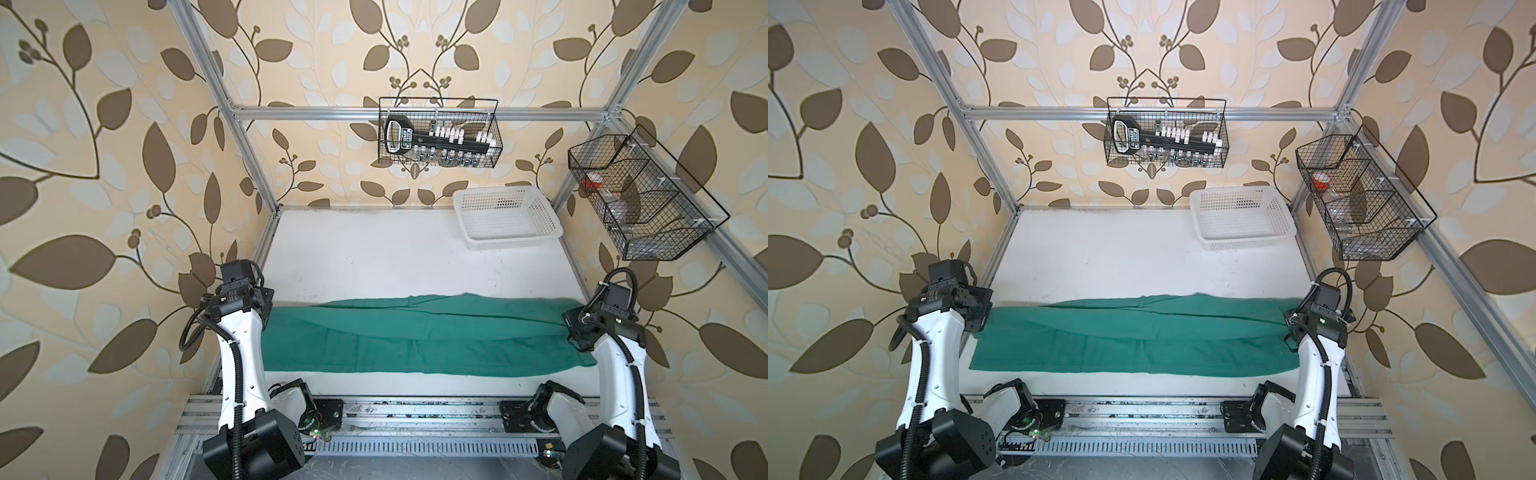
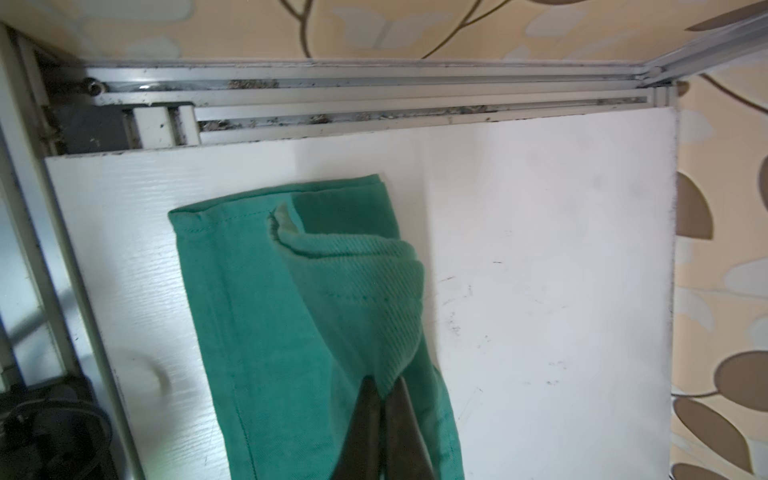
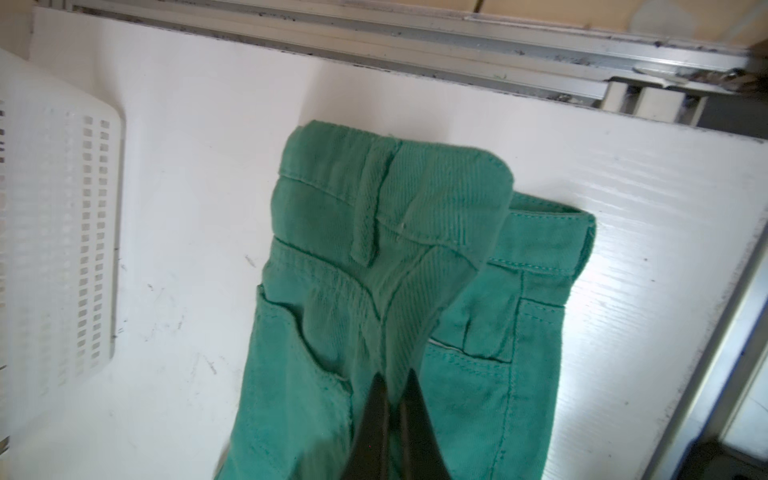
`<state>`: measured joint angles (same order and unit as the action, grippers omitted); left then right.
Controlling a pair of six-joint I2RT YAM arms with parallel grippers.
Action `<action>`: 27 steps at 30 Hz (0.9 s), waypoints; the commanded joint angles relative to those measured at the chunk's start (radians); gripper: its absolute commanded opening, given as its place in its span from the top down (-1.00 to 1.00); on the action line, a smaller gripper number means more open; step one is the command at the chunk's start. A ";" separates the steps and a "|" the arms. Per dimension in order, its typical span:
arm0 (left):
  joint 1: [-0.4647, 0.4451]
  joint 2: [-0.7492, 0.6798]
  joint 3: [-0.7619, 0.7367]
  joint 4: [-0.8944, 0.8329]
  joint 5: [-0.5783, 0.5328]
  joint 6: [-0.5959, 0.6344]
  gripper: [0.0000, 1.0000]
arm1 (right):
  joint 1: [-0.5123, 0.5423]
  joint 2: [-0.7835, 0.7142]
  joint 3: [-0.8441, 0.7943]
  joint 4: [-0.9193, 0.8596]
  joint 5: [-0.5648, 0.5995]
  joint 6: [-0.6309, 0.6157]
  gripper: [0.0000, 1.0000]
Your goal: Fold and stack the trousers
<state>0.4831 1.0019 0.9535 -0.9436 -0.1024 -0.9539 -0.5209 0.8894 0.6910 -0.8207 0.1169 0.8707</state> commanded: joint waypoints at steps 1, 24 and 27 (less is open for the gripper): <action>0.033 -0.033 -0.010 -0.010 -0.065 -0.035 1.00 | -0.023 0.002 -0.035 -0.008 0.080 -0.003 0.92; 0.069 0.063 -0.267 0.136 0.018 -0.084 1.00 | 0.036 0.035 -0.232 0.085 0.043 0.011 0.85; 0.068 0.135 -0.294 0.175 0.063 -0.088 1.00 | 0.137 0.087 -0.238 0.111 0.048 0.060 0.82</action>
<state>0.5449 1.0939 0.6823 -0.8135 -0.0898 -1.0252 -0.4431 0.9451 0.4690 -0.7300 0.1768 0.8825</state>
